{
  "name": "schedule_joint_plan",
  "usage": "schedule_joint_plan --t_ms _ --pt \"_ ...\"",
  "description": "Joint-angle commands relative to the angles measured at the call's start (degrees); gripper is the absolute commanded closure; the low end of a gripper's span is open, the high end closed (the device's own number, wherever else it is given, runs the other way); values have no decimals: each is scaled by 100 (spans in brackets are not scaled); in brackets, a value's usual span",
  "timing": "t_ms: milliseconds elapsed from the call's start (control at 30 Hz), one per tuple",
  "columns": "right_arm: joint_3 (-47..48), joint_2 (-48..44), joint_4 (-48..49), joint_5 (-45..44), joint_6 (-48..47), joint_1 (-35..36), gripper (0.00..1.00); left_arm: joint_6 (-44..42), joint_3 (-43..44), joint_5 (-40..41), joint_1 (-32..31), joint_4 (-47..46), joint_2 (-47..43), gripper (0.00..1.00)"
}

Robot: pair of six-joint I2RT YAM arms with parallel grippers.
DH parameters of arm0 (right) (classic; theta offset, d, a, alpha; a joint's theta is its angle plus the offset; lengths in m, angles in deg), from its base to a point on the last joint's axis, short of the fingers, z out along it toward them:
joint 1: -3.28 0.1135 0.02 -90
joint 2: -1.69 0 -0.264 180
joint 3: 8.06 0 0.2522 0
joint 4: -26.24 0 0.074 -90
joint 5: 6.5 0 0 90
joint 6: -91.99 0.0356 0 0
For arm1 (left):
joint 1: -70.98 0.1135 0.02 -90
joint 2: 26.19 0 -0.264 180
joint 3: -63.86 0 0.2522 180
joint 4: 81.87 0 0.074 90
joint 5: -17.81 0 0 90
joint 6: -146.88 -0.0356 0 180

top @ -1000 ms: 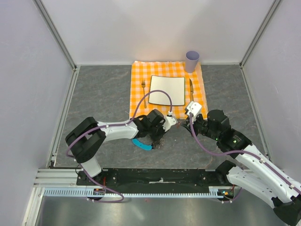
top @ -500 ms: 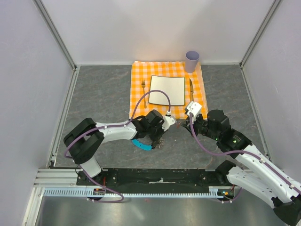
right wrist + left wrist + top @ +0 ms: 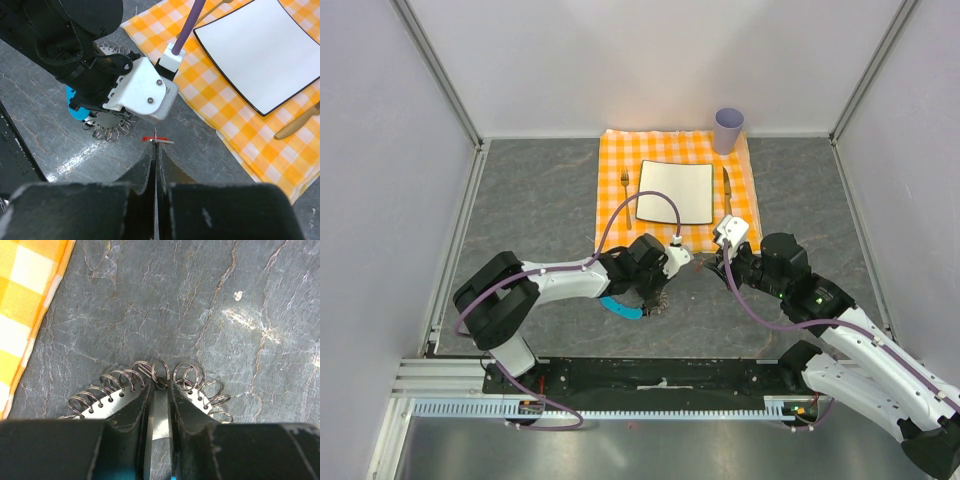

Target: Put the keys on the keyring

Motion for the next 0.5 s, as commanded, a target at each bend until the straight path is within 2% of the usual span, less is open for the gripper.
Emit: schedule_joint_plan --t_ms 0,233,467 --pt "-28 -53 276 42 52 19 100 225 -67 -149 -16 -264 -54 79" --pt "-28 -62 268 51 52 19 100 243 -93 -201 -25 -299 -63 97" --pt "-46 -106 268 139 43 19 100 129 -225 -447 -16 -519 -396 98"
